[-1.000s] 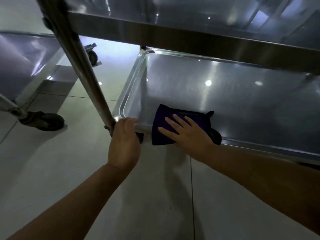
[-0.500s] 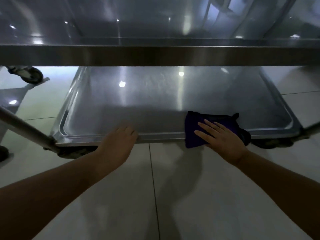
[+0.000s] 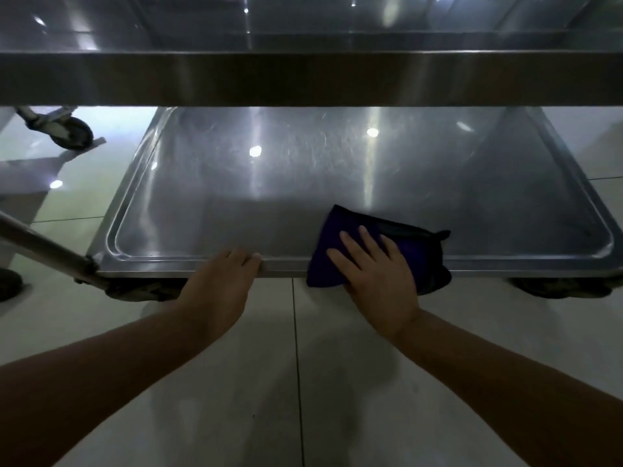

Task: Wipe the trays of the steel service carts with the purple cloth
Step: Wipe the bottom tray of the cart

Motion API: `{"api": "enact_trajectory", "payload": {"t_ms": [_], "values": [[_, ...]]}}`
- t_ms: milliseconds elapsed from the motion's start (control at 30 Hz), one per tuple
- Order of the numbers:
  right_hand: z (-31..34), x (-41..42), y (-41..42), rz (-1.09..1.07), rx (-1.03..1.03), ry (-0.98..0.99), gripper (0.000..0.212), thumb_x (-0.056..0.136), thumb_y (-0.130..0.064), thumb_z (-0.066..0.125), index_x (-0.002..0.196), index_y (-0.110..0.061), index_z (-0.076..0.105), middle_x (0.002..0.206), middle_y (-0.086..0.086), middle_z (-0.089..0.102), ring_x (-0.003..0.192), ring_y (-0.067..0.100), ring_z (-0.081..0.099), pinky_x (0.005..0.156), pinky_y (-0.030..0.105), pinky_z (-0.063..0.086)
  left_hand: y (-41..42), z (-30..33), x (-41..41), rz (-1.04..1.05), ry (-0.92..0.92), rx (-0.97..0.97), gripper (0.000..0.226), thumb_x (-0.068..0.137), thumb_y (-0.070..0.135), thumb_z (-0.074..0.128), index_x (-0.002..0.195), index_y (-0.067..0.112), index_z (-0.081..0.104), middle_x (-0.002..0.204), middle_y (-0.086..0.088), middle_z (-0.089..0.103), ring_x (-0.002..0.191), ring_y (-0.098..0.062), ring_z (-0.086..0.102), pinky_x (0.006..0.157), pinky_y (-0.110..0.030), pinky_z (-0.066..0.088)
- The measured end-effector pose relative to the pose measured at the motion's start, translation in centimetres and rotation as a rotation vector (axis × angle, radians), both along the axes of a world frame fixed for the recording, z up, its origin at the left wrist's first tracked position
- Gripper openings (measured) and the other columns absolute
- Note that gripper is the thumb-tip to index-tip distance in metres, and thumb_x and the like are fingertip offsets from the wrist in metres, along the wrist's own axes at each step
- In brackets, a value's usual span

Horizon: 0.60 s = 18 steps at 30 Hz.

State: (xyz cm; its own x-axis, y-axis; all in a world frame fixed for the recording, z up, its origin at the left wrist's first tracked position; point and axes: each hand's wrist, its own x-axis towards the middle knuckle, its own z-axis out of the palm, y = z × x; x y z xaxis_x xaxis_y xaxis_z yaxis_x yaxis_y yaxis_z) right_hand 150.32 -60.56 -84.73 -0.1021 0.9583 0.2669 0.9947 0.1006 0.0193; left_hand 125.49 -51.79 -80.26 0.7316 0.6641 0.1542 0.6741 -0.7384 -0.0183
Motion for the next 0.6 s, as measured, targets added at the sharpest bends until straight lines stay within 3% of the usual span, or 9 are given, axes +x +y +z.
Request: {"api": "enact_trajectory", "payload": {"t_ms": [100,233,433,600], "values": [[0.1,-5.1,2.6,0.056,-0.013,0.008,0.068,0.058,-0.026,0.089,0.121,-0.02,0.067,0.129,0.014,0.062,0.118,0.039,0.058,0.097,0.058,0.042,-1.1,-0.4,0.4,0.106,-0.055,-0.009,0.051,0.052,-0.012,0.077,0.102,0.0,0.069,0.088,-0.017,0.067,0.07,-0.033,0.064,0.055,-0.037,0.053],[0.0,-6.6,3.4,0.13,-0.009,0.03,0.071,0.061,-0.021,0.088,0.127,-0.017,0.063,0.132,0.015,0.059,0.122,0.039,0.054,0.099,0.057,0.041,-1.7,-1.0,0.4,0.14,-0.123,0.01,0.043,0.062,-0.007,0.078,0.103,-0.002,0.068,0.088,-0.017,0.065,0.07,-0.034,0.063,0.052,-0.037,0.053],[-0.2,0.3,0.6,0.141,0.066,-0.034,0.058,0.072,-0.016,0.08,0.127,-0.014,0.061,0.133,0.013,0.058,0.123,0.036,0.054,0.103,0.05,0.043,-1.3,-1.5,0.7,0.163,-0.108,0.042,0.036,0.062,-0.004,0.083,0.095,0.001,0.069,0.085,-0.016,0.064,0.072,-0.036,0.062,0.046,-0.037,0.051],[-0.3,8.0,-2.8,0.096,0.068,-0.107,0.048,0.088,-0.036,0.05,0.131,-0.016,0.046,0.136,0.013,0.056,0.126,0.035,0.052,0.106,0.045,0.031,-1.2,-1.7,0.7,0.173,-0.134,0.05,0.029,0.069,-0.006,0.077,0.095,0.003,0.069,0.086,-0.015,0.062,0.073,-0.037,0.06,0.046,-0.038,0.049]]}}
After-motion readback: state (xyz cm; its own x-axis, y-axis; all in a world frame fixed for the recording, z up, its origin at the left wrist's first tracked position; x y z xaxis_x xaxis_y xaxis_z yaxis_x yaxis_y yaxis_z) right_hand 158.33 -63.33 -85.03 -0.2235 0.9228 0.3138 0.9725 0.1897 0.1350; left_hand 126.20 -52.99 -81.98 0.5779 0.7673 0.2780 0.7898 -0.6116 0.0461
